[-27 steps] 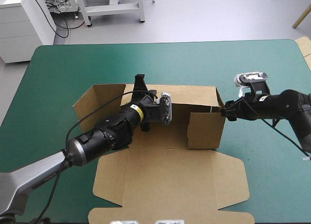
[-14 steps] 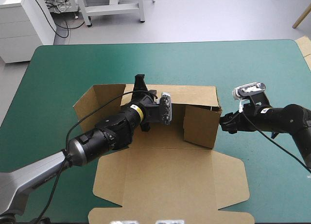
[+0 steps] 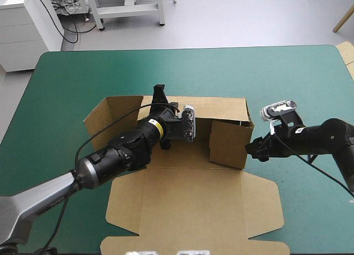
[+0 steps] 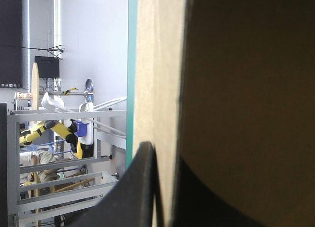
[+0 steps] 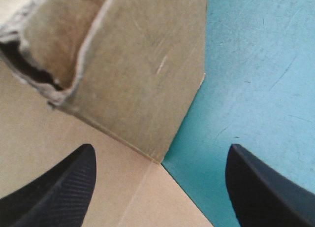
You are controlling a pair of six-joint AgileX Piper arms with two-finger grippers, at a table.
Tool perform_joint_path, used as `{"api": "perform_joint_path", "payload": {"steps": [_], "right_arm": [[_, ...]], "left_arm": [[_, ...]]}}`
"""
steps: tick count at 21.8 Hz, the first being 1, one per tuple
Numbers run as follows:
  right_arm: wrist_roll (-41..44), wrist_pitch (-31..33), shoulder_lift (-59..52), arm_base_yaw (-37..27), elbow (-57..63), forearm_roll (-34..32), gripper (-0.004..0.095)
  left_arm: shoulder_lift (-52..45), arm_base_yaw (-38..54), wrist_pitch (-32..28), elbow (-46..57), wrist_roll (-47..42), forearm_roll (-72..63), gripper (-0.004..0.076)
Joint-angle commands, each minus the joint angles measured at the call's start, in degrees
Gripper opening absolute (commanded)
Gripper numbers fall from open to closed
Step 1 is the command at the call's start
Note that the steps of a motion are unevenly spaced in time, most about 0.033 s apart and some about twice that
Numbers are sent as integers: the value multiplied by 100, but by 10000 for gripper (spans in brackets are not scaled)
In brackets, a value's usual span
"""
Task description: Fold the box
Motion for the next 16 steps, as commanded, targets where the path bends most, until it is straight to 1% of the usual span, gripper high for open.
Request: {"api": "perform_joint_path", "payload": {"steps": [1, 3, 5, 6, 8, 9, 10, 11, 12, 16], "right_arm": [[-360, -100, -162, 0, -127, 574, 672], [-427, -196, -162, 149, -127, 655, 672], [-427, -473, -162, 381, -127, 642, 672], [-411, -864, -162, 687, -115, 596, 672], [-271, -1294, -162, 1007, -104, 324, 672], [-206, -1377, -162, 1074, -104, 213, 671], [-57, -1512, -125, 1216, -104, -61, 638], [-54, -1526, -102, 1266, -104, -146, 615], [-54, -1553, 0, 1393, -93, -302, 555], [-64, -1563, 214, 1742, -93, -533, 389]], "left_arm": [[-82, 7, 576, -13, -147, -307, -8], [-82, 7, 576, -13, -147, -307, -8], [-82, 7, 576, -13, -147, -307, -8], [-82, 7, 576, -13, -147, -307, -8], [-82, 7, 576, -13, -58, -318, -8], [-82, 7, 576, -13, -72, -318, -8], [-82, 7, 554, -13, -82, -329, -8], [-82, 7, 541, -13, -82, -329, -8], [-82, 7, 533, -13, -82, -365, -8], [-82, 7, 570, -13, -106, -448, -8]]}}
